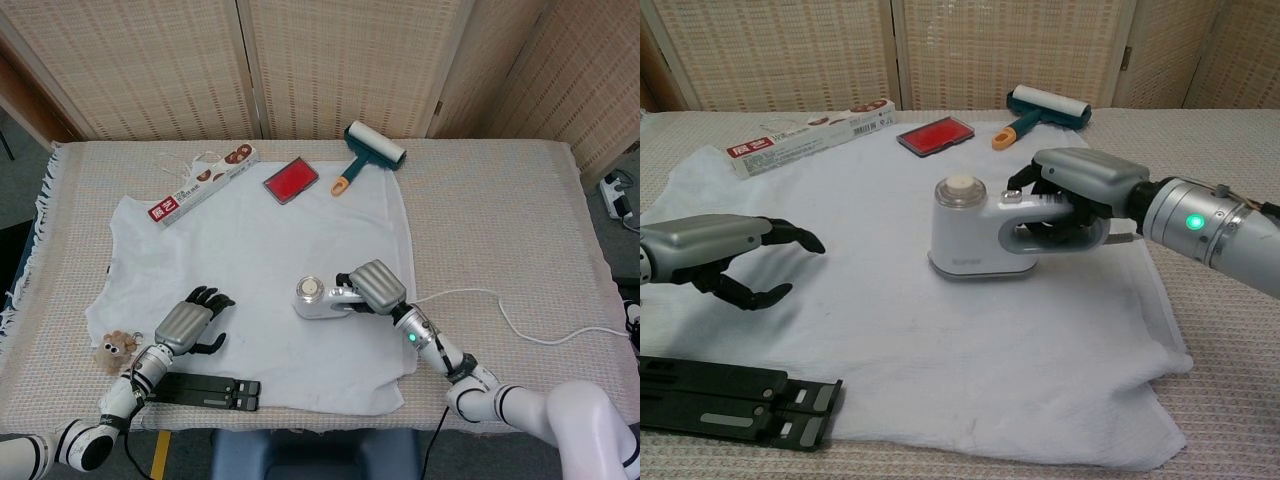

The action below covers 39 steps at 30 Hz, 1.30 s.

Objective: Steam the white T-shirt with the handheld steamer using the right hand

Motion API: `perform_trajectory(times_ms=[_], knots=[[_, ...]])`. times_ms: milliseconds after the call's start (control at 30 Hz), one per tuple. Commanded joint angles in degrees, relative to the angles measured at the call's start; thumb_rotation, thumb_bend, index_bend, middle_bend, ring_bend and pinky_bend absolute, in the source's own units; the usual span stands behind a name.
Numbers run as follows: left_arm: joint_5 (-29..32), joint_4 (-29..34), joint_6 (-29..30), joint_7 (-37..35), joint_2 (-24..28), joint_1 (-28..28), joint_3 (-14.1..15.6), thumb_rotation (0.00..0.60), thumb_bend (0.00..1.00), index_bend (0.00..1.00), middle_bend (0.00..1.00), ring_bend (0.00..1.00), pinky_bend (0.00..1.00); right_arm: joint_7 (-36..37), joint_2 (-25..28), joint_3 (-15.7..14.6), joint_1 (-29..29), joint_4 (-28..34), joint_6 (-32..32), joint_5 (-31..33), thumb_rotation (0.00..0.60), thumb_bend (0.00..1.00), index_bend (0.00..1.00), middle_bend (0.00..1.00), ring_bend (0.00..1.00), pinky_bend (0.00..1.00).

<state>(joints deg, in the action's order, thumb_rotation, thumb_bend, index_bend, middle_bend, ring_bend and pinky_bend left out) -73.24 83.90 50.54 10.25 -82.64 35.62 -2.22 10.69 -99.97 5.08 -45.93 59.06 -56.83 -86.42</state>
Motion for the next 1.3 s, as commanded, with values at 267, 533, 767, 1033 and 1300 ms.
perform_trajectory(times_ms=[267,533,767,1033,1300], knots=[[0.8,0.12,0.03,0.93,-0.07,0.06,0.02,0.386,0.53,0.19,0.18,0.07,0.0,0.71,4.59,-5.65,3.42,6.16,-3.42,-4.83,0.6,0.6,0.77,0.82,0.81,0.97],[1.26,0.38,-0.05,1.78,-0.32,0.29,0.01,0.378,0.53,0.19,0.17,0.07,0.0,-0.38,8.77,-10.5,7.22,11.14,-7.6,-9.0,0.6,0.6,0.77,0.82,0.81,0.97],[1.51,0.73,0.15,2.35,-0.39,0.36,0.02,0.383,0.53,0.19,0.17,0.07,0.0,-1.07,12.34,-13.95,10.75,14.59,-11.91,-12.14,0.6,0.6,0.77,0.82,0.81,0.97],[1.97,0.79,0.07,3.01,-0.49,0.6,-0.07,0.381,0.53,0.19,0.17,0.07,0.0,-2.45,17.24,-17.76,15.4,17.46,-15.59,-14.15,0.6,0.6,0.77,0.82,0.81,0.97],[2.16,1.41,0.23,3.79,-0.48,0.91,-0.22,0.383,0.53,0.19,0.17,0.06,0.0,-0.89,19.5,-15.9,17.95,17.29,-20.33,-14.15,0.6,0.6,0.77,0.82,0.81,0.97]])
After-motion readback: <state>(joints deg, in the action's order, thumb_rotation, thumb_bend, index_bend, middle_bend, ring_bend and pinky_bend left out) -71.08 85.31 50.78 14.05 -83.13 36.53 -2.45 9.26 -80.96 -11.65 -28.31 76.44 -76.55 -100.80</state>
